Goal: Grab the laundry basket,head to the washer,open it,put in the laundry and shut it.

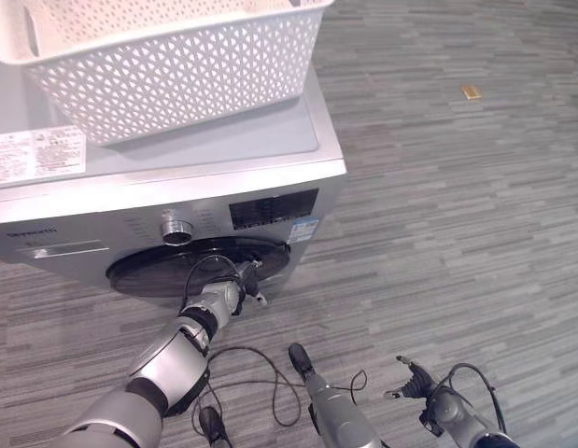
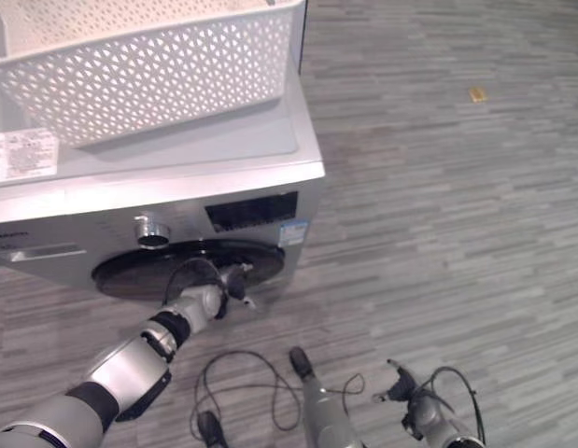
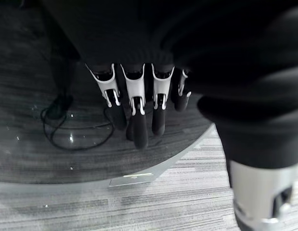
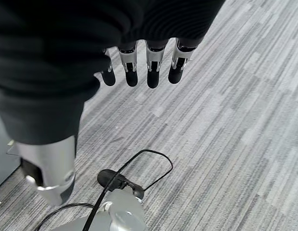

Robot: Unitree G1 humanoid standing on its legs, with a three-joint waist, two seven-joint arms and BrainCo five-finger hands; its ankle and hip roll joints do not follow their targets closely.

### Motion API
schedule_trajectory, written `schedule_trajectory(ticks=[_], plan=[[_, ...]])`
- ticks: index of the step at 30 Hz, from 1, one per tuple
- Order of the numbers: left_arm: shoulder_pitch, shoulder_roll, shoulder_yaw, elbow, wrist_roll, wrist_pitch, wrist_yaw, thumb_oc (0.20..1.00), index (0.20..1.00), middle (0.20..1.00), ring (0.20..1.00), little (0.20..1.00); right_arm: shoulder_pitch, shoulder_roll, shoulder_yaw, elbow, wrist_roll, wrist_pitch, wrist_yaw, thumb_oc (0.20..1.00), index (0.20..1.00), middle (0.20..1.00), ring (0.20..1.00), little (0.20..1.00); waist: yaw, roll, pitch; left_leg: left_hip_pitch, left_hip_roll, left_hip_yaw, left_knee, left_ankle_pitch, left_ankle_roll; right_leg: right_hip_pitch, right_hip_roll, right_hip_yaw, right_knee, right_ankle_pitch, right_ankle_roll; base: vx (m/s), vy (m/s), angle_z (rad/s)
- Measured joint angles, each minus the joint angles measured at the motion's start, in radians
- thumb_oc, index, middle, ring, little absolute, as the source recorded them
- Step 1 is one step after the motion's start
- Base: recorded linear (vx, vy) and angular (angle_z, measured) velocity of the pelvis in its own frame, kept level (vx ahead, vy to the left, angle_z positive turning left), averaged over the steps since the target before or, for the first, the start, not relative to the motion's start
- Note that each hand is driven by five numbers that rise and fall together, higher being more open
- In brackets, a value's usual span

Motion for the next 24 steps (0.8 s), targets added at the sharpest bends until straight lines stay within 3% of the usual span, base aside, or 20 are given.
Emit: schedule_trajectory(ticks=[6,9,14,18,19,24], plan=[[-0.005,0.014,0.011,-0.026,-0.063,-0.004,0.069,1.000,1.000,1.000,1.000,1.000,-0.007,-0.001,0.001,0.016,0.023,-0.018,-0.008,1.000,1.000,1.000,1.000,1.000,0.013,-0.001,0.018,-0.038,0.002,-0.006,0.000,0.002,-0.003,-0.031,0.000,-0.006,0.000,0.011,0.001,0.00,-0.036,0.03],[0.115,0.056,0.086,-0.209,-0.150,-0.044,0.175,1.000,1.000,1.000,1.000,1.000,0.004,0.006,-0.007,0.021,0.032,-0.028,-0.038,1.000,1.000,1.000,1.000,1.000,0.022,-0.001,0.033,-0.037,0.007,-0.029,0.000,0.003,-0.004,-0.024,0.002,-0.020,0.000,0.015,-0.001,0.01,-0.046,0.09],[0.369,0.046,0.267,-0.360,-0.384,-0.126,0.210,1.000,1.000,1.000,1.000,1.000,0.012,0.058,-0.005,0.106,0.039,-0.034,-0.050,1.000,1.000,1.000,1.000,1.000,0.123,0.000,0.048,0.049,0.037,-0.036,0.007,0.021,-0.012,0.075,0.032,-0.043,0.000,-0.015,-0.027,0.06,-0.125,0.08],[0.573,0.052,0.320,-0.383,-0.463,-0.156,0.199,1.000,1.000,1.000,1.000,1.000,0.017,0.130,-0.026,0.202,0.043,-0.032,-0.049,1.000,1.000,1.000,1.000,1.000,0.200,-0.021,0.045,0.059,0.038,-0.137,0.076,0.085,0.014,0.157,0.029,-0.085,0.000,-0.039,-0.066,0.08,-0.120,0.35],[0.650,0.061,0.334,-0.357,-0.484,-0.160,0.186,1.000,1.000,1.000,1.000,1.000,0.013,0.150,-0.047,0.212,0.049,-0.034,-0.049,1.000,1.000,1.000,1.000,1.000,0.226,-0.030,0.044,0.059,0.038,-0.172,0.104,0.124,-0.011,0.187,0.027,-0.101,-0.001,-0.048,-0.084,0.06,-0.083,0.44],[0.801,0.076,0.361,-0.319,-0.519,-0.170,0.106,1.000,1.000,1.000,1.000,1.000,0.005,0.163,-0.066,0.256,0.053,-0.035,-0.049,1.000,1.000,1.000,1.000,1.000,0.276,-0.063,0.041,0.004,0.025,-0.354,0.299,0.172,-0.067,0.287,0.030,-0.147,0.001,-0.072,-0.147,0.06,-0.050,0.35]])
